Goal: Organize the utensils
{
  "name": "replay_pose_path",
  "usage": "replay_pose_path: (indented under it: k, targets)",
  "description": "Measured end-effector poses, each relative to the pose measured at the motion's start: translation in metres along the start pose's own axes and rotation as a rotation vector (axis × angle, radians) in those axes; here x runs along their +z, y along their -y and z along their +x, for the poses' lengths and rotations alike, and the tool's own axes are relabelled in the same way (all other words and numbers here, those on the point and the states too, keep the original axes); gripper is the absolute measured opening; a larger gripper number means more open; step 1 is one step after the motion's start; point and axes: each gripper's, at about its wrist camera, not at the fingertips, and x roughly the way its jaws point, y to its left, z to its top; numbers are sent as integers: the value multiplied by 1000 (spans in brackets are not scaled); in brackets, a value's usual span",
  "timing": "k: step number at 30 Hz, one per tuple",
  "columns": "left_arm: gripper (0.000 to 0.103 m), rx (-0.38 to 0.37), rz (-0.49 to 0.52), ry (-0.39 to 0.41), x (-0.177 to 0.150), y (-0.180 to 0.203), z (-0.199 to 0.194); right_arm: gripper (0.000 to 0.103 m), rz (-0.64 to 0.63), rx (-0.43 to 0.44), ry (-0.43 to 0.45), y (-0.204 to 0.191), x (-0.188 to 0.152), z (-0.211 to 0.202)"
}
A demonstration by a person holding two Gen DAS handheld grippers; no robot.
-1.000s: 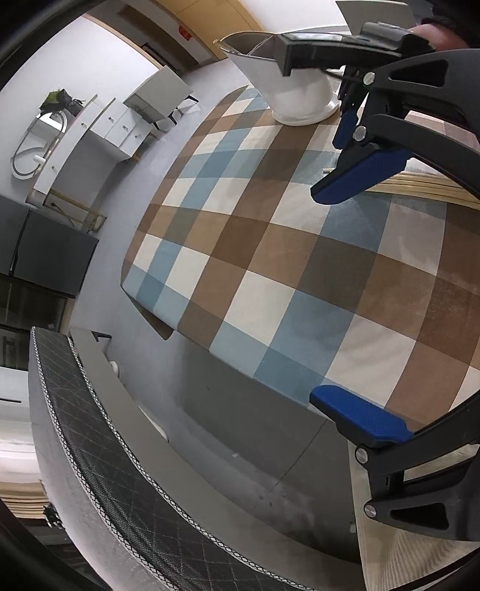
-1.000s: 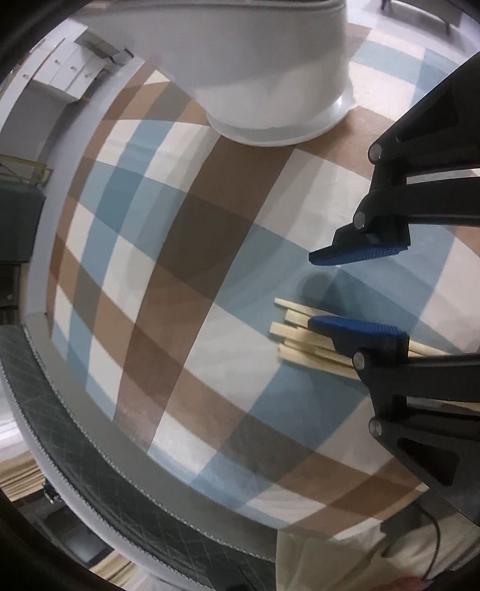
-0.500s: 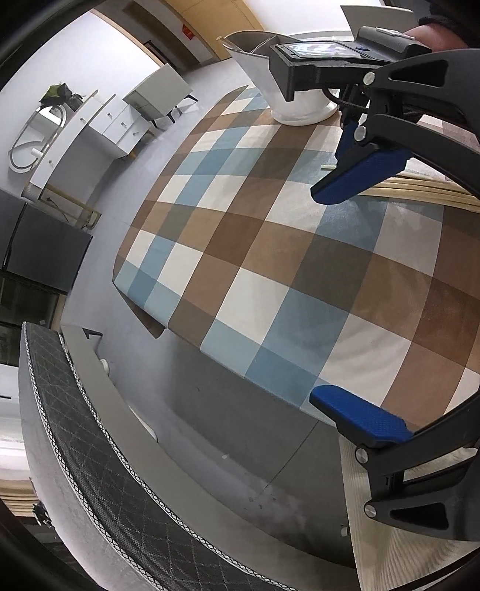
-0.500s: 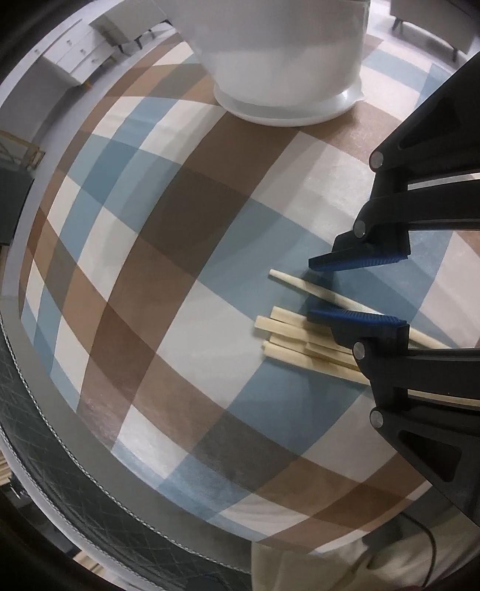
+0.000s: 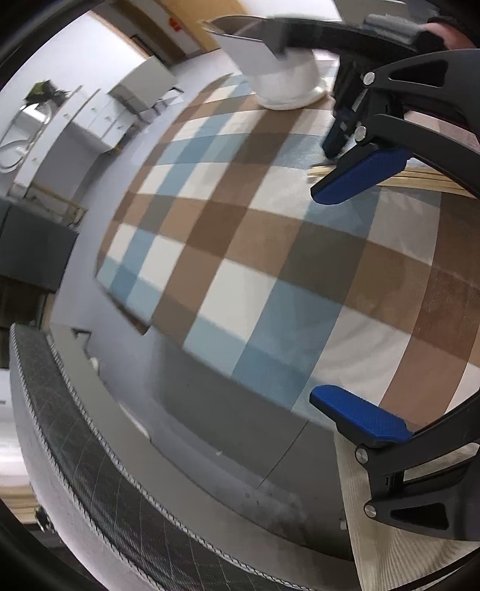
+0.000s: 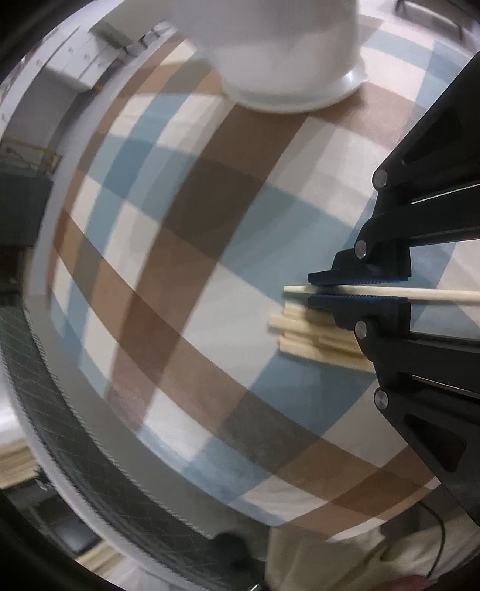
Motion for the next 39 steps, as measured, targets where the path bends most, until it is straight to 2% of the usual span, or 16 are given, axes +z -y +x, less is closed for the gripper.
replay_pose_path:
  k: [5,7,10,13,20,24,29,31,35,38,39]
  targets:
    - [96,-27,76,-95,-12,24,23,4,164,84,165,31,-17,-42]
    - [96,-26,111,-116,-18,36,29,4,227,112,240,39,-31,-58]
    - [96,-6,164,-132,-25,52,37,4,299,158,310,55,-34,-75]
    - [96,-8,171,-145,-28,59,43,4,366,206,395,71,-49,-93]
    - [95,28,176,-161,-30,69,54,4,418,245,454,86,-61,-101]
    - [80,88,207,-151,-32,72,59,4,422,256,482,89,-61,-107]
    - [68,89,200,-133,-30,71,55,4,418,258,507,93,-61,-109]
    - [58,117,217,-128,-32,73,55,4,420,261,506,92,-63,-106]
    - [50,125,236,-118,-34,77,55,4,425,265,506,93,-62,-107]
    - [34,128,222,-104,-31,79,56,4,413,263,518,92,-61,-109]
    - [25,127,216,-101,-30,79,56,4,405,258,521,90,-60,-110]
